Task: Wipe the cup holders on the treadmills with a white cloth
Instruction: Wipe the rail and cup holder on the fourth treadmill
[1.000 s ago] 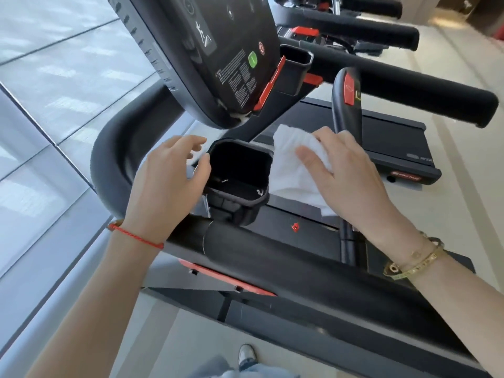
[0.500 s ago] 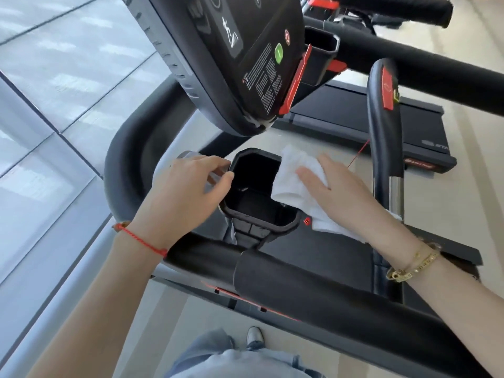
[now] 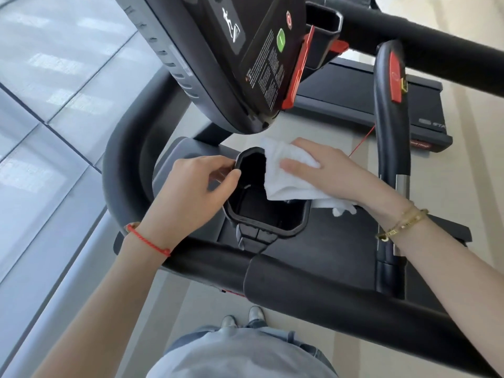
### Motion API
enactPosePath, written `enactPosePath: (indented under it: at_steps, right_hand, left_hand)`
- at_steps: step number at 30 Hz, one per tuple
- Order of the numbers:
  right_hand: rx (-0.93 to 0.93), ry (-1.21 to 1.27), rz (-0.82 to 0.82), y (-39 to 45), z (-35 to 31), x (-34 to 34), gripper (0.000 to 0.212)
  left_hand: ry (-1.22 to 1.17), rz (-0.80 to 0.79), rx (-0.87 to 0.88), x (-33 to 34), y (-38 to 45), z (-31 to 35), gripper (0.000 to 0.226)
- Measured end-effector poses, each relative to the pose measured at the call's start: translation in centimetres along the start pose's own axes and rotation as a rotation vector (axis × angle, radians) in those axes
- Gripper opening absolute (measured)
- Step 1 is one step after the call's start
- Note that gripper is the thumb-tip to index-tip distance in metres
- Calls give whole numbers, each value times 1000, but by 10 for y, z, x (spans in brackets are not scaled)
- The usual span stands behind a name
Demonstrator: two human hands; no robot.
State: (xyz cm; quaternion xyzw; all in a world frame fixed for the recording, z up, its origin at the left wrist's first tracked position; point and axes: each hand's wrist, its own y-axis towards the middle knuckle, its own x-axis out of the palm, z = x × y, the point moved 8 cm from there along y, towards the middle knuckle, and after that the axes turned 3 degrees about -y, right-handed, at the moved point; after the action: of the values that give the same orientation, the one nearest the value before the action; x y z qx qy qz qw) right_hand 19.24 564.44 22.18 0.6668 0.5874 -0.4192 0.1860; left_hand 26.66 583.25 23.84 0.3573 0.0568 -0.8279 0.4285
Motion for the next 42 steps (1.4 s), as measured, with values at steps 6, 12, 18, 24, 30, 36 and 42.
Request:
enactPosePath:
  at_steps: [6,12,18,24,30,36,42]
  right_hand:
    - [-25,-48,29,-5,9,3,28]
    - [-155,-357,103,20,-22,5,38]
    - [-195,-417,141,15,-23,3,38]
    - [-193,-376,-49,20,-7,5,33]
    - [-332,-455,23,35,-41,10,35]
    - [-231,-451,-57,18,-6,0,35]
    - [-361,-497,11,34,-40,9,37]
  left_hand:
    - [12,1,-11,0,2,1,15]
    - [85,12,55,2,2,4,14]
    - [91,7,73,1,2,8,17]
    - [134,-10,81,2,1,9,19]
    - [147,-36,88,4,1,9,22]
    - [144,-36,65,3,2,7,33]
    - [147,-32,76,5,1,7,33]
